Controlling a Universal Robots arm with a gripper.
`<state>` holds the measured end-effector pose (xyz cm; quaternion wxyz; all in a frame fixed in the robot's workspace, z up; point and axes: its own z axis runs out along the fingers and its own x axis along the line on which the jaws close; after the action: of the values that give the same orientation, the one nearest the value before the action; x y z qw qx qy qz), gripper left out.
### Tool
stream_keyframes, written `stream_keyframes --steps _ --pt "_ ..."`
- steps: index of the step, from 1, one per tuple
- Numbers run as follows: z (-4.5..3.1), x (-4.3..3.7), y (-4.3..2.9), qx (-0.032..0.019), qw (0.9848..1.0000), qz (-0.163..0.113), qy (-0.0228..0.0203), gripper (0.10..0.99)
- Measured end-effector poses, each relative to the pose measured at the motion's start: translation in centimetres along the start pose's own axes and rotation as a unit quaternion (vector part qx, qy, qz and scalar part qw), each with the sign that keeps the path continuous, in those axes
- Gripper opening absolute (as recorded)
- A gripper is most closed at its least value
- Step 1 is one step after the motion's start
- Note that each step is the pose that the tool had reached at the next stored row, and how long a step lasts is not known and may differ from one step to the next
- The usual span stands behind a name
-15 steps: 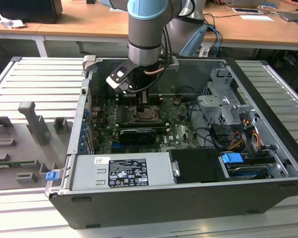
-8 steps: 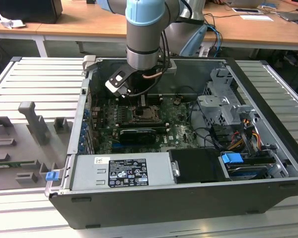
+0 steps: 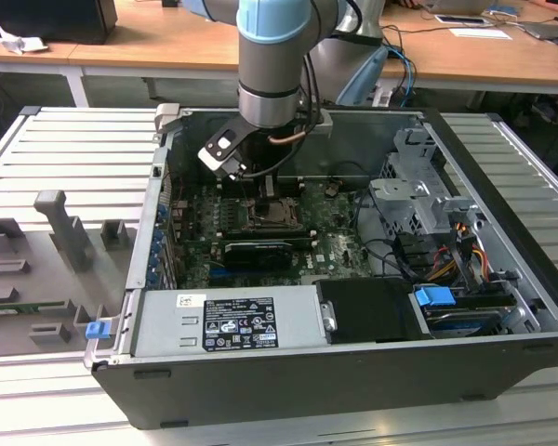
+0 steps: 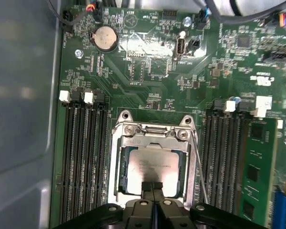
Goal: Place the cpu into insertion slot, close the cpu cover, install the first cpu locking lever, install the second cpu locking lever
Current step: 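Close the cpu cover, then install the first cpu locking lever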
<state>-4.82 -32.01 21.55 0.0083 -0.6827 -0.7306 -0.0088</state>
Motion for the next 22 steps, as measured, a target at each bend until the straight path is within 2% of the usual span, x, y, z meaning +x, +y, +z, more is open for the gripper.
stream_keyframes --steps 1,5,11,22 --pt "-0.33 0.0 0.02 0.0001 1.0 0.0 0.0 0.106" --pt "-0.36 -0.01 0.28 0.0001 1.0 0.0 0.0 0.106" --pt "-0.36 -0.08 1.26 0.0001 1.0 0.0 0.0 0.106" --pt "-0.37 -0.11 1.7 0.0001 1.0 0.0 0.0 0.106"
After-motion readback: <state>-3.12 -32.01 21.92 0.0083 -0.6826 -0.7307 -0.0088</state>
